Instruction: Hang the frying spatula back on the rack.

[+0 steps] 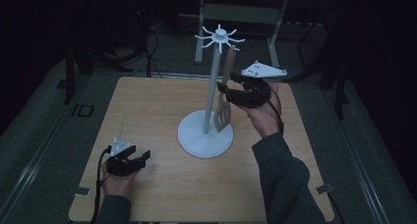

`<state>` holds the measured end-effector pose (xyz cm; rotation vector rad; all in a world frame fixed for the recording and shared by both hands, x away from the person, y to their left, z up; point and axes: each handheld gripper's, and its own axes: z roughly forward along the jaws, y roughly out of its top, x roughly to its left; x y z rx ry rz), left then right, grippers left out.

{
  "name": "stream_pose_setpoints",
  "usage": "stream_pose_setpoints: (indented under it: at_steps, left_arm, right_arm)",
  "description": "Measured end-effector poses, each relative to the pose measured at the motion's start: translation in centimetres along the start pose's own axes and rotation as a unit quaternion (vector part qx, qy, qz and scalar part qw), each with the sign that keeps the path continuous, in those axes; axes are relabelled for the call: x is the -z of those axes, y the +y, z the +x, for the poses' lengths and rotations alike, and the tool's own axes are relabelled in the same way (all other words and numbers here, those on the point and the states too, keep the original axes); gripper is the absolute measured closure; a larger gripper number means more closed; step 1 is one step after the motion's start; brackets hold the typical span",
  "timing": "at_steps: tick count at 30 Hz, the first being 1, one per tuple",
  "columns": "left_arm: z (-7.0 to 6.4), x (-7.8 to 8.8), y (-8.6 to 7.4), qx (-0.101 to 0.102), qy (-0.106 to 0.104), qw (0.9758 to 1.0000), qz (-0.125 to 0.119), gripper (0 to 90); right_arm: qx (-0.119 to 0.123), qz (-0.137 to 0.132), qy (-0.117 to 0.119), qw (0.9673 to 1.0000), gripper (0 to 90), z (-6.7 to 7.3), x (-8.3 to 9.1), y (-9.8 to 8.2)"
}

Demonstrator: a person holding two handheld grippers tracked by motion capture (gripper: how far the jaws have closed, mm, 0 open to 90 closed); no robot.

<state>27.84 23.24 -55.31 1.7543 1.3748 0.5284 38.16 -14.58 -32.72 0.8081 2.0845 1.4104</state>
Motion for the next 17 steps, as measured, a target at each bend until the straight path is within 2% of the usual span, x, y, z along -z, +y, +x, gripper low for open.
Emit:
stream_pose_setpoints:
  at_steps: [8, 15, 17]
  left_arm:
    - [0.0, 0.0, 0.0, 0.0, 0.0, 1.0, 0.0, 36.0]
    - [0.0, -0.1, 0.0, 0.0, 0.0, 1.0, 0.0, 35.9]
    - [0.0, 0.0, 0.0, 0.0, 0.0, 1.0, 0.0, 35.9]
  right_arm:
    - [-0.004, 0.006, -0.013, 0.9999, 37.6, -0.5, 0.5, -1.4]
    - [-0.014, 0.009, -0.013, 0.9998, 37.5, -1.2, 1.0, -2.5]
    - [-0.019, 0.012, -0.01, 0.9997, 37.0, -1.5, 1.3, -3.6]
